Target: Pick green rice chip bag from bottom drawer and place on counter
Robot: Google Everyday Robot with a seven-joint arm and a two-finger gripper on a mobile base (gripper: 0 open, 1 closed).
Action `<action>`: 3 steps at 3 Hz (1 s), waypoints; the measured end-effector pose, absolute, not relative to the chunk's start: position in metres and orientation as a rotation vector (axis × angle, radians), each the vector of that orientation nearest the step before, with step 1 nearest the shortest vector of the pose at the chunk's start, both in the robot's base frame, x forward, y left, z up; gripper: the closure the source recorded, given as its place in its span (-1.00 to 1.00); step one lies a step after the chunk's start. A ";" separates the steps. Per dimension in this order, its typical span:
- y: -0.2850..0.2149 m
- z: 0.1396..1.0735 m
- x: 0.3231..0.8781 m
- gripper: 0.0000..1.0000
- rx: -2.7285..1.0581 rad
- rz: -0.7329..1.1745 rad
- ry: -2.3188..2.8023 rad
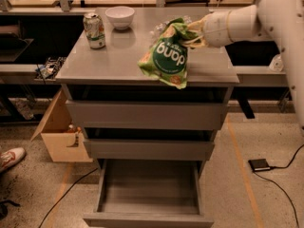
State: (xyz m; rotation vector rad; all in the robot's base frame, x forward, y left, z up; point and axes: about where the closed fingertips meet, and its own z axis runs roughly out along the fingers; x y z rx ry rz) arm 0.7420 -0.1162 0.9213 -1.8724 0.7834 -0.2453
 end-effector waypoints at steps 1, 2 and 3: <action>-0.088 0.891 0.761 1.00 -2.002 -0.179 0.772; -0.087 0.892 0.761 0.63 -2.002 -0.178 0.772; -0.085 0.889 0.762 0.19 -2.004 -0.172 0.770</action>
Offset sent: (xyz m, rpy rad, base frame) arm 0.0194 0.0285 -0.0299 -0.0954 0.0724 0.0628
